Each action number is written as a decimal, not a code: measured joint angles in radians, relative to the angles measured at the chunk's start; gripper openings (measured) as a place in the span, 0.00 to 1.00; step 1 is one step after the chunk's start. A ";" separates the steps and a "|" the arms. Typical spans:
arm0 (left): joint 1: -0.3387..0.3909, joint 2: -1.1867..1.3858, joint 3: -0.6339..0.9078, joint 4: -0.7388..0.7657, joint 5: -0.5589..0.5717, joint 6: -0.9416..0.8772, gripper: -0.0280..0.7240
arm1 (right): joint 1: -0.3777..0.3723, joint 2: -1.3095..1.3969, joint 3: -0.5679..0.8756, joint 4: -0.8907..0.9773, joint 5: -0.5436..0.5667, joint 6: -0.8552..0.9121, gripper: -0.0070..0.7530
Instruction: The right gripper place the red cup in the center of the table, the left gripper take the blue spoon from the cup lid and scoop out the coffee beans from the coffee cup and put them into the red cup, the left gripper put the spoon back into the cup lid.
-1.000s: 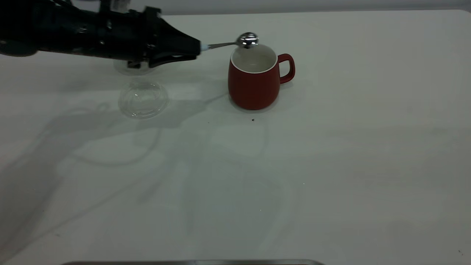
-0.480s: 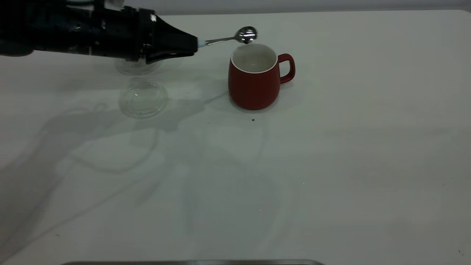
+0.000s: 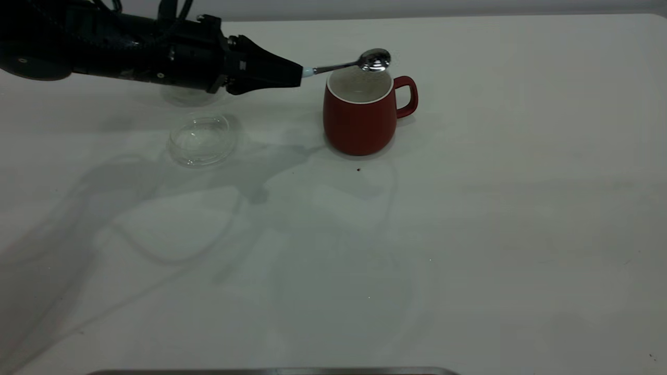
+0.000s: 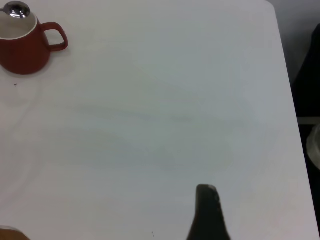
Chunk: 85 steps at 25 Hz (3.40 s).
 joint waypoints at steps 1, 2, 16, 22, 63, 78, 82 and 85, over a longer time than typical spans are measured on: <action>0.010 -0.001 0.000 0.000 0.002 -0.032 0.19 | 0.000 0.000 0.000 0.000 0.000 0.000 0.79; 0.024 -0.001 0.000 0.000 0.013 -0.083 0.19 | 0.000 0.000 0.000 0.000 0.000 0.000 0.79; 0.439 -0.006 -0.001 0.394 0.240 -0.892 0.19 | 0.000 0.000 0.000 0.000 0.000 0.000 0.79; 0.523 -0.006 -0.001 0.519 0.209 -0.951 0.19 | 0.000 0.000 0.000 0.000 0.000 0.000 0.79; 0.465 0.174 -0.003 0.260 0.092 -0.809 0.45 | 0.000 0.000 0.000 0.000 0.000 0.000 0.79; 0.563 0.106 -0.257 0.626 0.077 -1.006 0.87 | 0.000 0.000 0.000 0.000 0.000 0.000 0.79; 0.558 0.005 -0.396 0.896 0.121 -1.241 0.85 | 0.000 0.000 0.000 0.000 0.000 0.000 0.79; 0.538 -0.079 -0.491 1.124 0.205 -1.426 0.84 | 0.000 0.000 0.000 0.000 0.000 0.000 0.79</action>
